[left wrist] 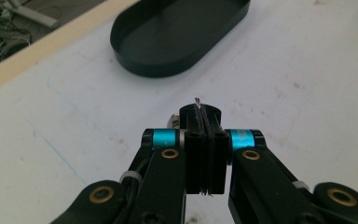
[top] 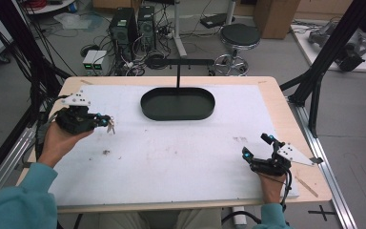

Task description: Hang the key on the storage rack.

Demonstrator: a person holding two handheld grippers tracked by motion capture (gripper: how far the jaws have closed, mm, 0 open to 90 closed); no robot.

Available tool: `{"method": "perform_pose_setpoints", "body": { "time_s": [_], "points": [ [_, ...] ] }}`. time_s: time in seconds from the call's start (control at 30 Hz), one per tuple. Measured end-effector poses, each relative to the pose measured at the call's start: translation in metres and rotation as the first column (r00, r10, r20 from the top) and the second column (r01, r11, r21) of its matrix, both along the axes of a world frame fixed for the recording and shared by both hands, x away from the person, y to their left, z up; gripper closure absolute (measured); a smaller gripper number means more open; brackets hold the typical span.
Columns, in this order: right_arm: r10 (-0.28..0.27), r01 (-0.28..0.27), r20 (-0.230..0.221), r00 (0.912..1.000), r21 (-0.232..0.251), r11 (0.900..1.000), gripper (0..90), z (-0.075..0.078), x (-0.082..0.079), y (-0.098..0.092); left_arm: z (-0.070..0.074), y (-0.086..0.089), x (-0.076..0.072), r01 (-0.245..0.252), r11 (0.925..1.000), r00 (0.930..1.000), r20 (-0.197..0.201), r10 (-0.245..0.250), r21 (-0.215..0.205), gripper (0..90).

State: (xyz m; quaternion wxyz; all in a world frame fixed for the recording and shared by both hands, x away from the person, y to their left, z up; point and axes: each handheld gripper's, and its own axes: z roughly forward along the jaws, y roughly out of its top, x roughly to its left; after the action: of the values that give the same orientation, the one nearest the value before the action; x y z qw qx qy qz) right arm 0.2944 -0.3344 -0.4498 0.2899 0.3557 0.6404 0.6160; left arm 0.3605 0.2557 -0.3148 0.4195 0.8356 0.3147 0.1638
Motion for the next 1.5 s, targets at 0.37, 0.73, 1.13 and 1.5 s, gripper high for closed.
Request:
{"method": "perform_pose_setpoints", "body": {
  "time_s": [0.37,0.73,1.13,1.5],
  "points": [
    [-0.003,0.003,-0.002,1.0,0.002,1.0,2.5,0.0,0.0,0.0,0.044,-0.031,0.047,0.065,0.9967,0.9967,0.053,-0.062,-0.048,88.5],
    [-0.002,0.002,0.0,1.0,0.0,1.0,2.5,0.0,0.0,0.0,0.072,-0.066,0.084,0.113,0.9921,0.9917,0.068,-0.109,-0.056,88.5],
    [-0.003,0.003,-0.001,1.0,0.002,1.0,2.5,0.0,0.0,0.0,0.083,-0.088,0.117,0.114,0.9933,0.9923,0.052,-0.112,-0.022,88.5],
    [0.0,0.0,0.001,1.0,0.003,1.0,2.5,0.0,0.0,-0.001,0.08,-0.1,0.14,0.103,0.9947,0.9942,0.033,-0.103,-0.006,88.4]
  ]
}}
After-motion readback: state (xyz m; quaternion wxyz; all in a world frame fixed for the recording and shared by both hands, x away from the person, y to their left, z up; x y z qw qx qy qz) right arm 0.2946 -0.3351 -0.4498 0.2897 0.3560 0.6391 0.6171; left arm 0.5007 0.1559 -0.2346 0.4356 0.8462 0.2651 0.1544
